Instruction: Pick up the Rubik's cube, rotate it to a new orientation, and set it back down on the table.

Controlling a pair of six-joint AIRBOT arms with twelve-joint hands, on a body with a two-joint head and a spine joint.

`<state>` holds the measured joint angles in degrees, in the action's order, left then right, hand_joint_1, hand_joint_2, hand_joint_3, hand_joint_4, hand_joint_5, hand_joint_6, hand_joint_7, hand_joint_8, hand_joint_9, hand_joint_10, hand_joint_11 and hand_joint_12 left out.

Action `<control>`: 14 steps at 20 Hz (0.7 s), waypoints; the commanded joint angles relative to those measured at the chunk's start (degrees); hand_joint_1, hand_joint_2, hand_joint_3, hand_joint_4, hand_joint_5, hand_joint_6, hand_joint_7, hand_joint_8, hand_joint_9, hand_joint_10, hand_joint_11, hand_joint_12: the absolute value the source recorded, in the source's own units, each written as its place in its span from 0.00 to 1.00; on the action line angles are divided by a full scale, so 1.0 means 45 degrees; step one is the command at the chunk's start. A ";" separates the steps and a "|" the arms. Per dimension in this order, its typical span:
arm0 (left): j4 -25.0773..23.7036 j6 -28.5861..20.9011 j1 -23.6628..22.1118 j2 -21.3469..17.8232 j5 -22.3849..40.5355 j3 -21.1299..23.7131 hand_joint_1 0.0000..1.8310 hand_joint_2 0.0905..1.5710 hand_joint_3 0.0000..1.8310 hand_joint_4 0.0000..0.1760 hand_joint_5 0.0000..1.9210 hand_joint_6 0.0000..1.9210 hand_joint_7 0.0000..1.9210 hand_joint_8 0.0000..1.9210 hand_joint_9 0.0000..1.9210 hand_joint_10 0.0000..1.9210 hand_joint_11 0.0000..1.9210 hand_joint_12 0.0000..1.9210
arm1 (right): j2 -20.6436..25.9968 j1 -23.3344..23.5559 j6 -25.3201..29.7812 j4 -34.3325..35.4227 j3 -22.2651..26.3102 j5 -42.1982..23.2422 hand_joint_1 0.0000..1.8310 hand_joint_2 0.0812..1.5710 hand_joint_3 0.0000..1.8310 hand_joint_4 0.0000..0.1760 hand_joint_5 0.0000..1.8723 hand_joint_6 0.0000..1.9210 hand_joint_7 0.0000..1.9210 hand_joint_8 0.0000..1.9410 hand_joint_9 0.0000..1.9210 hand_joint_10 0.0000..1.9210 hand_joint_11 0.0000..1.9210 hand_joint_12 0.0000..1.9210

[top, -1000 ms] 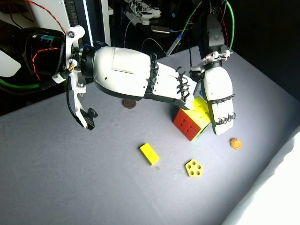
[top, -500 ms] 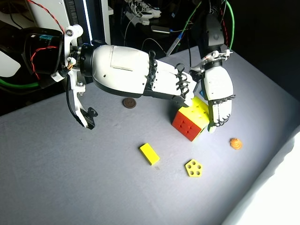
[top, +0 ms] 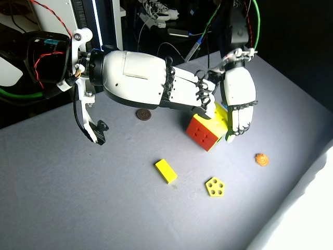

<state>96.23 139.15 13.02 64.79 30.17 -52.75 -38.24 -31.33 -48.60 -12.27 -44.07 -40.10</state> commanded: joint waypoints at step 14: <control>0.0314 0.0320 -0.1393 -0.0630 -0.0282 0.0873 0.54 0.91 0.00 0.04 0.24 0.90 0.23 0.99 0.12 1.00 0.14 1.00 | -0.0122 0.1691 0.2580 -0.1532 -0.0688 0.0656 0.02 0.79 0.00 0.00 0.12 0.00 0.34 0.52 0.31 0.84 0.28 1.00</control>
<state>100.03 141.01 7.84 62.46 29.69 -48.82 -39.00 -24.36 -37.34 -20.43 -47.16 -30.92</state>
